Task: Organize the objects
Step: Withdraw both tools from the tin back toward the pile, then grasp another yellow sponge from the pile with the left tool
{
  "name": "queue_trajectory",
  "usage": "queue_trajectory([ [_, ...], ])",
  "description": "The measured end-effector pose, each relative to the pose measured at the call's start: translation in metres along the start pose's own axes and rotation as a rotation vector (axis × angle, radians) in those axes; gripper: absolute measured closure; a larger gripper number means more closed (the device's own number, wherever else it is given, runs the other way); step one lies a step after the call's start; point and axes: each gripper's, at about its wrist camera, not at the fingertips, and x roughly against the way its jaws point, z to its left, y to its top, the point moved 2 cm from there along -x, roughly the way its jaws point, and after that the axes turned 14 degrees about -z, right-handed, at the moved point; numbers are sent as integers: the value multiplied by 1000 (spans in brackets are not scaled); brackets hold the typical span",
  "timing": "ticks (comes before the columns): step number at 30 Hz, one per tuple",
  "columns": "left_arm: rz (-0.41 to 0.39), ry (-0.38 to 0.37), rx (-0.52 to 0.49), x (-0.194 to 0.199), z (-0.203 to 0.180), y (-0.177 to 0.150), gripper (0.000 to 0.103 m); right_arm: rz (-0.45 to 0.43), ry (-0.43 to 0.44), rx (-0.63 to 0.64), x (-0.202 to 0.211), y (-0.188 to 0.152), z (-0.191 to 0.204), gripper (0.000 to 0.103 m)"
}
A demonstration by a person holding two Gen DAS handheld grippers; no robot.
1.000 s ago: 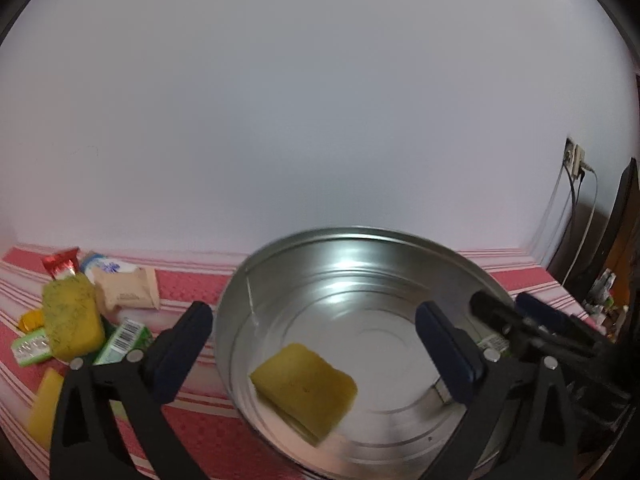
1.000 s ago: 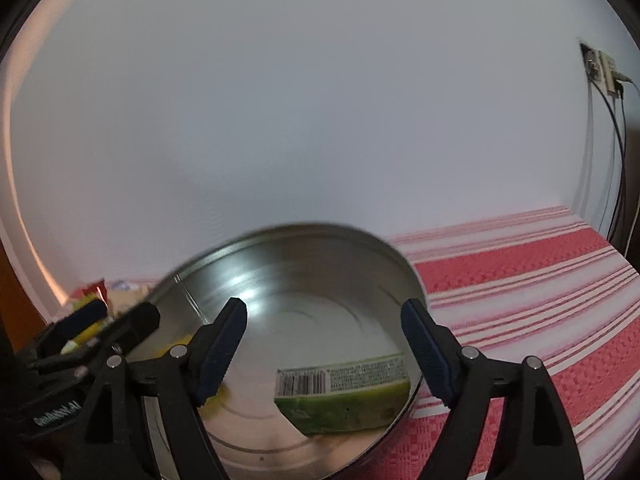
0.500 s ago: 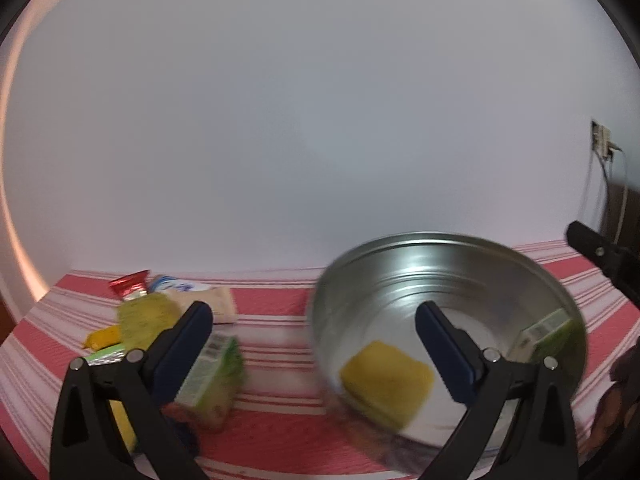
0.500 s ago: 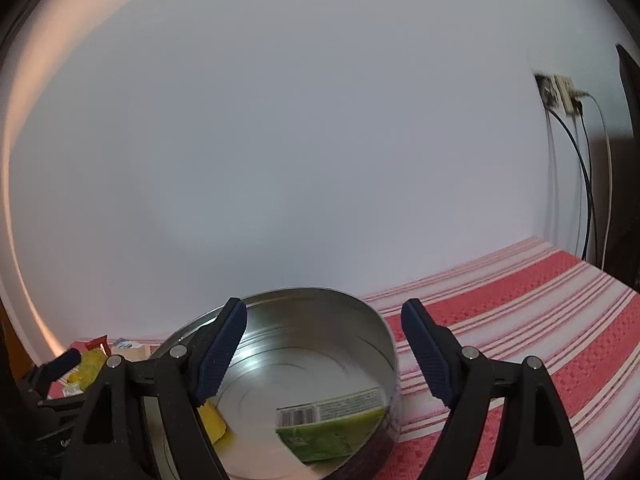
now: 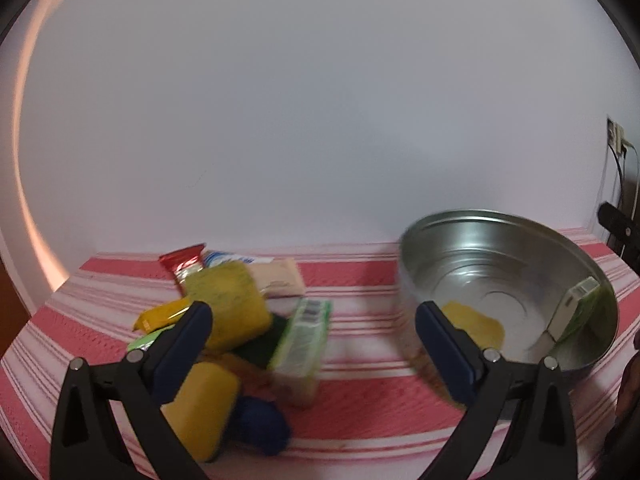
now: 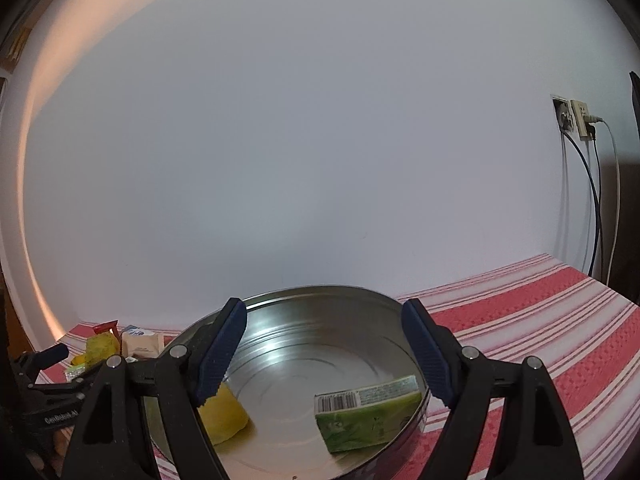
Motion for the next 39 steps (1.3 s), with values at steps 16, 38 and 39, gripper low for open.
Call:
queue_trajectory([
  [16, 181, -42, 68, -1, 76, -26, 0, 21, 136, 69, 18, -16, 54, 21],
  [38, 342, -108, 106, -16, 97, -46, 50, 128, 341, 86, 33, -31, 111, 21],
  [39, 344, -113, 105, -16, 97, -46, 50, 131, 341, 91, 32, -31, 112, 21],
])
